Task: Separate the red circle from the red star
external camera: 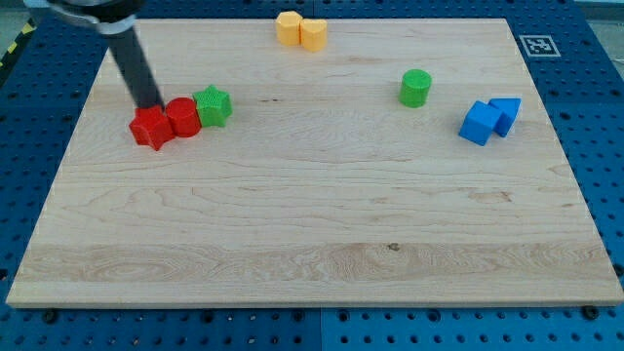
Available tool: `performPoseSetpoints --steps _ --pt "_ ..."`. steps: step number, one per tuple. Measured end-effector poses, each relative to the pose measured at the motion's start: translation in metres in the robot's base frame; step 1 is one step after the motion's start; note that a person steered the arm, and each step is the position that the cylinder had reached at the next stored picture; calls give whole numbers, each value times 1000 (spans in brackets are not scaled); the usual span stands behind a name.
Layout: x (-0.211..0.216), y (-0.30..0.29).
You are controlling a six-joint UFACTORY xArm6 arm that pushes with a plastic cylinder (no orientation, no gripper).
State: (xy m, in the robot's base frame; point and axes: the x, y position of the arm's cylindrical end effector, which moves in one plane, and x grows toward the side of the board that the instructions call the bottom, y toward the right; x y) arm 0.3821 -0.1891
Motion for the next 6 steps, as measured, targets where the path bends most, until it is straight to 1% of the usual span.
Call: performPoseSetpoints --steps 1,2,4,6 --pt "4 35" --pt "21 49" --pt "39 51" --pt "70 51"
